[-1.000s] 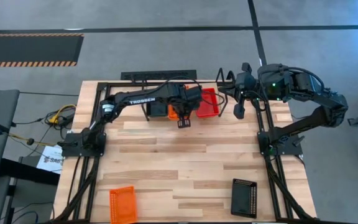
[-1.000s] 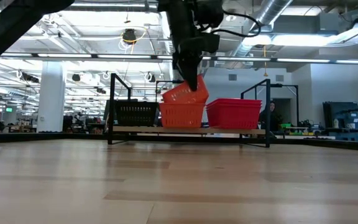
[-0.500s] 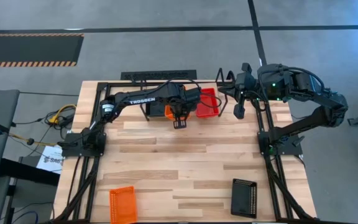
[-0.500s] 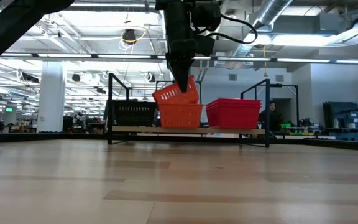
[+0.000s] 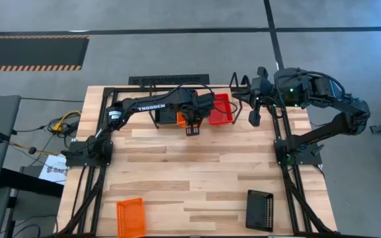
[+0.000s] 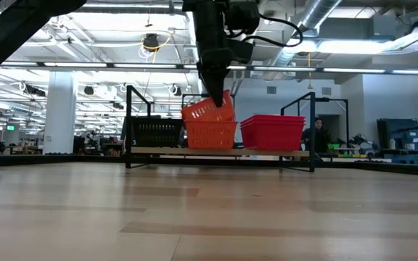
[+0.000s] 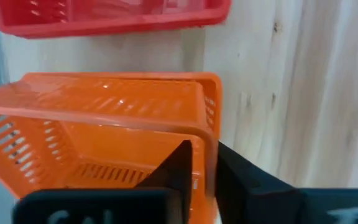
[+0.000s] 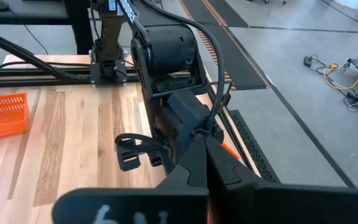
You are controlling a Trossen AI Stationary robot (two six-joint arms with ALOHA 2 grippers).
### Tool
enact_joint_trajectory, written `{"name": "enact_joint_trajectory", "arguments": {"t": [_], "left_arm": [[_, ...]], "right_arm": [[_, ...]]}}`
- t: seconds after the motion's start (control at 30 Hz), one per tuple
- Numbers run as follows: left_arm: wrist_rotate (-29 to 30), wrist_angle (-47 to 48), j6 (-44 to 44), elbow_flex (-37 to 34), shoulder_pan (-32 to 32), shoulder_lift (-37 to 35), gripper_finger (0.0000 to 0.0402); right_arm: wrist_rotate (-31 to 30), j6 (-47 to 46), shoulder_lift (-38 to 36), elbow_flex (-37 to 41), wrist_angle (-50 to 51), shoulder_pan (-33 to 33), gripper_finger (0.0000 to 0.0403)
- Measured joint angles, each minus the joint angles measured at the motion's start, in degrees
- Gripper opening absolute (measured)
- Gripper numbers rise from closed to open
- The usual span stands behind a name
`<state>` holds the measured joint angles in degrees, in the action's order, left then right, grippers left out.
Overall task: Stack baskets on shelf by color
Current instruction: Stack the orange bin on top of the other orange bin on the shelf
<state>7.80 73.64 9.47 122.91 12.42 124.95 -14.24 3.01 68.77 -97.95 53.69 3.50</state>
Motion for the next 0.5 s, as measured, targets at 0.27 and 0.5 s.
{"name": "enact_joint_trajectory", "arguments": {"t": [0.27, 0.5], "left_arm": [[1.6, 1.1, -0.06, 0.0, -0.06, -0.02, 0.0125], [1.61, 3.46, -1.62, 0.0, -0.06, -0.02, 0.0149]], "right_arm": [[0.0, 0.04, 0.0, 0.0, 0.0, 0.01, 0.0003], [0.0, 0.23, 0.0, 0.0, 0.02, 0.01, 0.0003]]}}
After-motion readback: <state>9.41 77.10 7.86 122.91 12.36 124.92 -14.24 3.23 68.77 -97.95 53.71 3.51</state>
